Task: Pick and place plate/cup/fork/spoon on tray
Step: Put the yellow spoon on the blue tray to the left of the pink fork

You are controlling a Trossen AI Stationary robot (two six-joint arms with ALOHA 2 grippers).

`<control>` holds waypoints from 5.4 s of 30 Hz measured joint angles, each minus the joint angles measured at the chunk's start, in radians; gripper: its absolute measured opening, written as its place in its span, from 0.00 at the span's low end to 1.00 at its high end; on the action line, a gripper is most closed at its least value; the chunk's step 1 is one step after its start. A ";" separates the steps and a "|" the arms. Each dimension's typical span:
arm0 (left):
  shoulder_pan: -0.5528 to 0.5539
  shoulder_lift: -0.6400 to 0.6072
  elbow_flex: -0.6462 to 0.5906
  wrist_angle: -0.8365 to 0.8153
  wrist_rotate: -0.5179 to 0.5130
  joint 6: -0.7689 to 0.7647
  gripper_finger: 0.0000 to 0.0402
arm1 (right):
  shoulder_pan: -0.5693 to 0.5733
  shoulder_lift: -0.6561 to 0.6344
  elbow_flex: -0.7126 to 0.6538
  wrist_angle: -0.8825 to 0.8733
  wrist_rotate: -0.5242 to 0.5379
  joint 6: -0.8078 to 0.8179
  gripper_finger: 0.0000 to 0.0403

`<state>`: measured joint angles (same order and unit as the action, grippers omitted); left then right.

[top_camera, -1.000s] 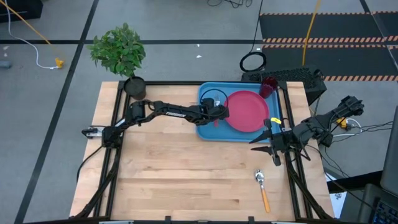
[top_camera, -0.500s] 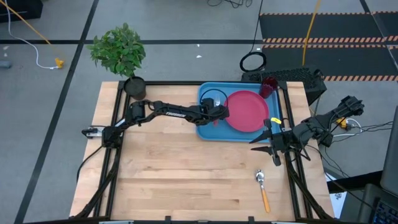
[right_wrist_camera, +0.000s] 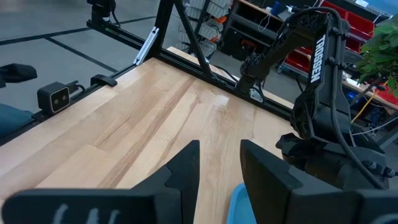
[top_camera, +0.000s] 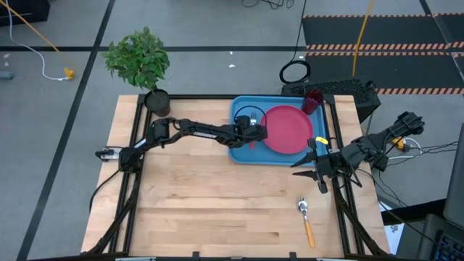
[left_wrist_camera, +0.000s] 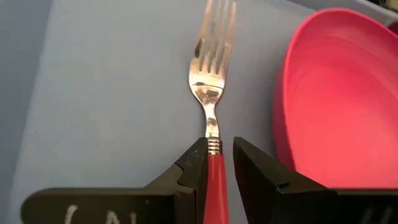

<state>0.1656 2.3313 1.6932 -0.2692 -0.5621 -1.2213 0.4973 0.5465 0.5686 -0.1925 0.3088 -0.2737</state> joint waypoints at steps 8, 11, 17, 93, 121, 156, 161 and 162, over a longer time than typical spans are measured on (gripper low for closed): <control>-0.025 -0.096 0.000 0.004 -0.008 0.145 0.19 | 0.000 0.000 0.000 -0.025 0.000 0.037 0.27; -0.045 -0.155 0.000 -0.020 -0.015 0.268 0.19 | 0.000 0.000 0.000 -0.035 0.000 0.082 0.27; -0.115 -0.309 0.002 -0.173 -0.025 0.605 0.19 | 0.000 0.004 0.001 -0.067 0.002 0.243 0.27; -0.579 -0.550 -0.139 -0.893 -0.222 0.404 0.19 | 0.381 0.993 0.226 -0.450 -0.177 2.285 0.12; -0.583 -0.550 -0.138 -0.882 -0.224 0.441 0.19 | 0.227 0.997 0.222 -0.178 0.454 1.784 0.02; -0.526 -0.548 -0.279 -0.572 -0.284 0.673 0.46 | -0.217 0.994 0.223 0.638 0.551 0.494 0.02; -0.518 -0.548 -0.432 -0.312 -0.294 0.717 0.46 | -0.279 0.994 0.209 0.674 0.512 0.492 0.02; -0.514 -0.548 -0.460 -0.239 -0.295 0.742 0.46 | -0.291 0.994 0.198 0.702 0.479 0.486 0.02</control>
<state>-0.3480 1.7828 1.2332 -0.5082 -0.8570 -0.4796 0.2059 1.5402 0.7664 0.5098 0.7875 0.2118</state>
